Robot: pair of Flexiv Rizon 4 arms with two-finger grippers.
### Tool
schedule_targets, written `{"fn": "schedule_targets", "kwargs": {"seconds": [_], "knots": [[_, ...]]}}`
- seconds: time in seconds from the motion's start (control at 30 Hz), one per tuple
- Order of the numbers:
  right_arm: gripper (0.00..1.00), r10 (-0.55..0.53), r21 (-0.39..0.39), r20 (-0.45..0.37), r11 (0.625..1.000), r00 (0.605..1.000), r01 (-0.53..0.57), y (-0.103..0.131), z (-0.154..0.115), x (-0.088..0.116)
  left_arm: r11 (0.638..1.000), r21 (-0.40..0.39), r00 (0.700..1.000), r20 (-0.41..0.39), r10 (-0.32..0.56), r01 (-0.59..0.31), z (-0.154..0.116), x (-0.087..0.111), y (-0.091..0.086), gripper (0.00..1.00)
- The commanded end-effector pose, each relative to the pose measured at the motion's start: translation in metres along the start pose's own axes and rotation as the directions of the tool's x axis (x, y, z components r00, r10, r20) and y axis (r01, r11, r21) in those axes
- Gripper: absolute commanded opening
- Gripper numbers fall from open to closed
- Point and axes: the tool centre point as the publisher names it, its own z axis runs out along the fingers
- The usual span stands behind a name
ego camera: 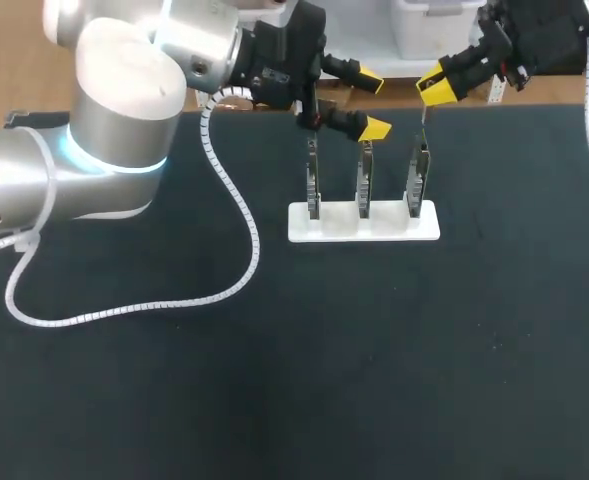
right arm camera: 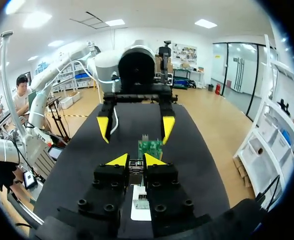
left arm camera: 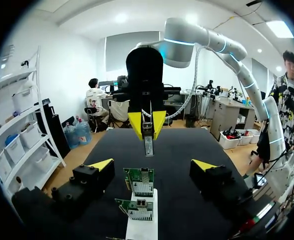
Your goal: Pick up the optical module with the left hand, and insert it into the network port with the right hand.
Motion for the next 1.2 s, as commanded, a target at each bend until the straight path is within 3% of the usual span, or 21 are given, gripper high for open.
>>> {"fn": "schedule_targets", "kwargs": {"seconds": [0.03,0.7,1.2], "knots": [[0.0,0.011,-0.001,-0.001,1.0,1.0,-0.011,-0.001,0.0,0.008,1.0,-0.004,1.0,-0.002,-0.001,0.001,0.0,0.0,-0.001,1.0],[0.0,0.004,-0.049,-0.029,0.999,1.0,-0.005,0.007,0.014,0.024,1.0,-0.004,1.0,-0.002,-0.001,0.001,0.0,0.0,-0.001,1.0],[0.0,0.013,-0.036,-0.017,0.999,1.0,-0.014,0.004,0.016,0.029,1.0,-0.004,1.0,-0.002,-0.001,0.001,0.0,0.0,-0.001,1.0]]}}
